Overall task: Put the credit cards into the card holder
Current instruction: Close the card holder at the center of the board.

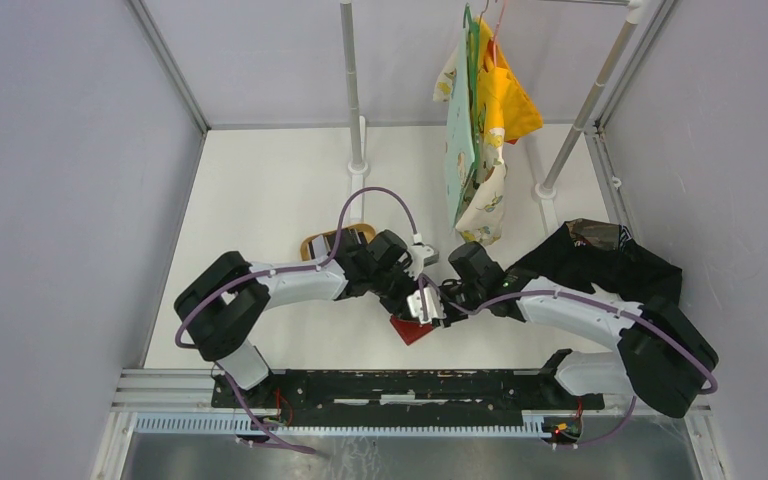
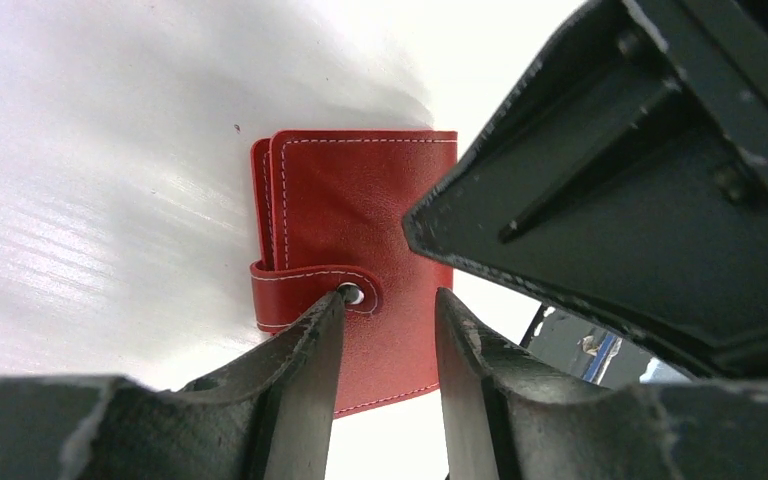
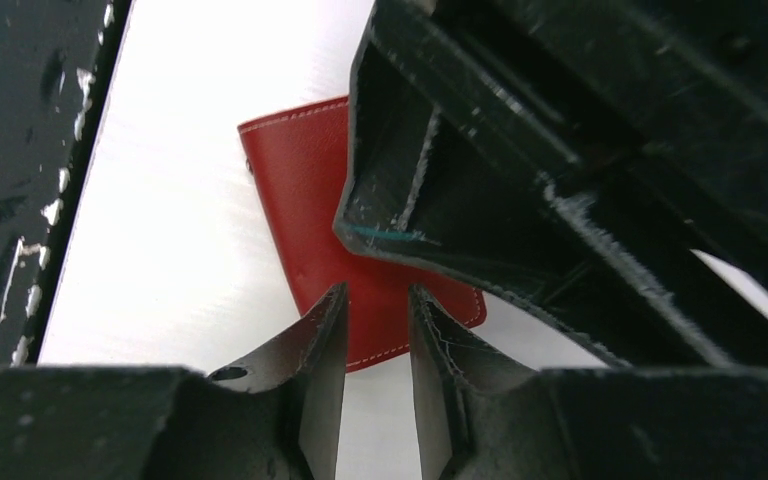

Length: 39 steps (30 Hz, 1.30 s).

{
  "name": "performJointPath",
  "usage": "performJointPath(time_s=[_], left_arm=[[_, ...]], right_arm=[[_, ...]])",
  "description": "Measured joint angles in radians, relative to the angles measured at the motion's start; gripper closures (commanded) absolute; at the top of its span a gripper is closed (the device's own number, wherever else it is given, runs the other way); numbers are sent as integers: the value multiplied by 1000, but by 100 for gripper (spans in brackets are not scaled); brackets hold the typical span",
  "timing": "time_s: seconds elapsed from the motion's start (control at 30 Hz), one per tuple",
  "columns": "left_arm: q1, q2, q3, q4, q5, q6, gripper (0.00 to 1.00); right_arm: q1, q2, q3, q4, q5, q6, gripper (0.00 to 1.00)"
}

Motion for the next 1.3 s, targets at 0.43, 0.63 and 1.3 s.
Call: performJointPath(time_s=[0.43,0.63,1.3], left_arm=[[27,14,-7,24,28,-13,68],[34,17,-11,32,37,-14,69],[61,25,-23,62,109,-15,64]], right_arm=[[-5,46,-1,75,-34,66,88],[-19,60,-1,81,-33,92,88],[-27,82,-2,99,-41,102,72]])
